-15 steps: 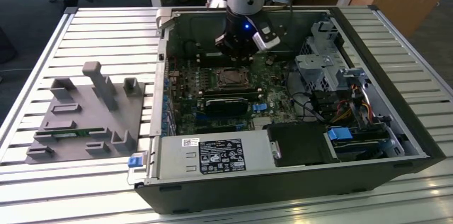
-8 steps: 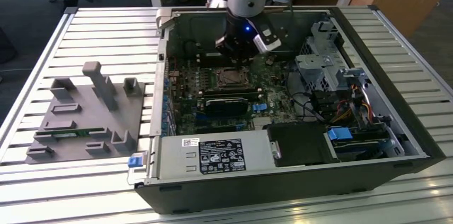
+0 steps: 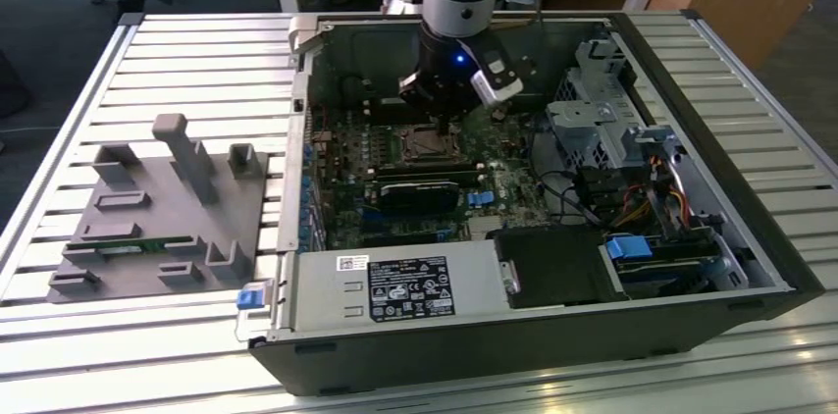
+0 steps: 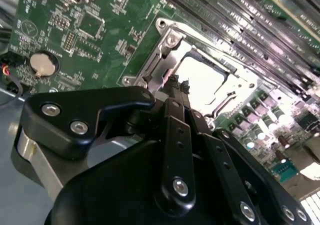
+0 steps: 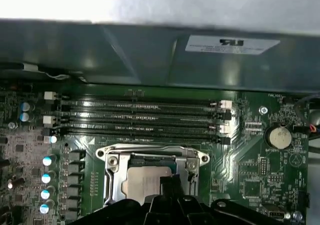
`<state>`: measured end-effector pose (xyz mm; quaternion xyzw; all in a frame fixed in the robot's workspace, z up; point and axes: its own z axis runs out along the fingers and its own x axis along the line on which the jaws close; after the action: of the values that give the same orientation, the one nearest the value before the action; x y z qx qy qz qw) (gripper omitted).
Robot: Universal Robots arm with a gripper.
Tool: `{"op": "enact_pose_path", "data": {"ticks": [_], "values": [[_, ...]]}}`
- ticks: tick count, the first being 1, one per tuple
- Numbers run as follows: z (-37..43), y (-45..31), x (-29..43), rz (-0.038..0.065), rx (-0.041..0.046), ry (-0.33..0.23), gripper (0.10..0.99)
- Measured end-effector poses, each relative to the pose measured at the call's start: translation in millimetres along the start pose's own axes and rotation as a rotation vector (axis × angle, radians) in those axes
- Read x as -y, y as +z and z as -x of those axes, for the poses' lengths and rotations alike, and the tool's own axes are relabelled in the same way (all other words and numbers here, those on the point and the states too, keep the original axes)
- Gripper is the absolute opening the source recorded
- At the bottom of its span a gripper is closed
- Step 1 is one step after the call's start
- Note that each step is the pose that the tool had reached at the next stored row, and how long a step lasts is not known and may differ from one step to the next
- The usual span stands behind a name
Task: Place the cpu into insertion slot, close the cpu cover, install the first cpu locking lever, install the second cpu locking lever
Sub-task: 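Install the second cpu locking lever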
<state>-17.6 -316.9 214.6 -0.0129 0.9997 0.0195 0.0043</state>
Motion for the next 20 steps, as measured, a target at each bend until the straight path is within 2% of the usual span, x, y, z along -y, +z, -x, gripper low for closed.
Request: {"op": "enact_pose_path", "data": {"ticks": [5, 9, 12, 20], "values": [[0.2, -18.3, -0.7, 0.000, 0.0001, 0.000, 0.106], [-0.3, -19.8, 2.2, 0.000, 0.0001, 0.000, 0.106], [-1.7, -20.2, 9.9, 0.000, 0.0001, 0.000, 0.106], [-2.8, -21.2, 36.9, 0.000, 0.0001, 0.000, 0.106]]}}
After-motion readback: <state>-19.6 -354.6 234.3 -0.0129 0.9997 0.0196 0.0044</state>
